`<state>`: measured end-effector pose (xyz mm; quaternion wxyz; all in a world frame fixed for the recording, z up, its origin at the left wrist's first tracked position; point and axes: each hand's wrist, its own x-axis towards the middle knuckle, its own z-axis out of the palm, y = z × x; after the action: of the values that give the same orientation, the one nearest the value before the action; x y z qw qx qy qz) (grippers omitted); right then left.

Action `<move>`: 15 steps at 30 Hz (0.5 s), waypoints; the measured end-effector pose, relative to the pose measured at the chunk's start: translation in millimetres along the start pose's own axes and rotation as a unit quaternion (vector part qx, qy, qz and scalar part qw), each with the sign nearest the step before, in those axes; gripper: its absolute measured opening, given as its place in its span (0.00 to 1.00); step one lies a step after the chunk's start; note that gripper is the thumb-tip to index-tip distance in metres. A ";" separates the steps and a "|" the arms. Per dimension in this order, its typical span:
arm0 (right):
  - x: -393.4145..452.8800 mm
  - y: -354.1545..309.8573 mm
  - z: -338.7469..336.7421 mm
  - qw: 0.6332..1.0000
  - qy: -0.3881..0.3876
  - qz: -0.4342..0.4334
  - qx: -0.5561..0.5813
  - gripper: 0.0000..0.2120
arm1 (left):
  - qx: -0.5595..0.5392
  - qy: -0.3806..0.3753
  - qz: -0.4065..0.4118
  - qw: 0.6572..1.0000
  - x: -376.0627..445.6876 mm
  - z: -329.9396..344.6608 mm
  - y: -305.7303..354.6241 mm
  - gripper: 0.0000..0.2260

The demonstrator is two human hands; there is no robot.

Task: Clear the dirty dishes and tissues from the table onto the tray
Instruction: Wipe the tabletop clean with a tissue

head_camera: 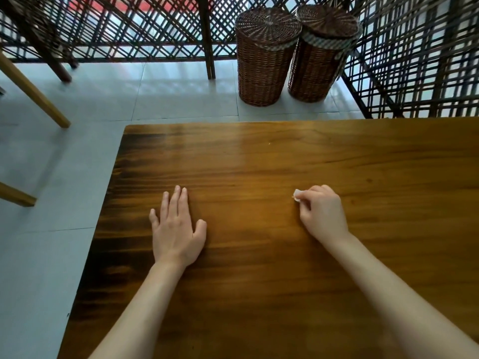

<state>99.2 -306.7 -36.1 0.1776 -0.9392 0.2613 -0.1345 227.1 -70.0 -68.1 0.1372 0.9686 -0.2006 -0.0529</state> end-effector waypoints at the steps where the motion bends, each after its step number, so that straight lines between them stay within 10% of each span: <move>1: 4.0 -11.4 3.5 1.000 0.011 -0.003 0.014 0.06 | 0.000 0.002 0.000 1.000 0.0 0.4 0.1 0.32; 15: 44.9 -104.0 68.2 0.992 -0.060 -0.113 0.007 0.11 | 0.002 0.012 -0.005 1.000 3.4 2.0 -2.1 0.31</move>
<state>206.0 -229.7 -48.3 0.1833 -0.9678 0.1413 -0.0994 230.7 -70.0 -70.8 0.1377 0.9703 -0.1944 -0.0417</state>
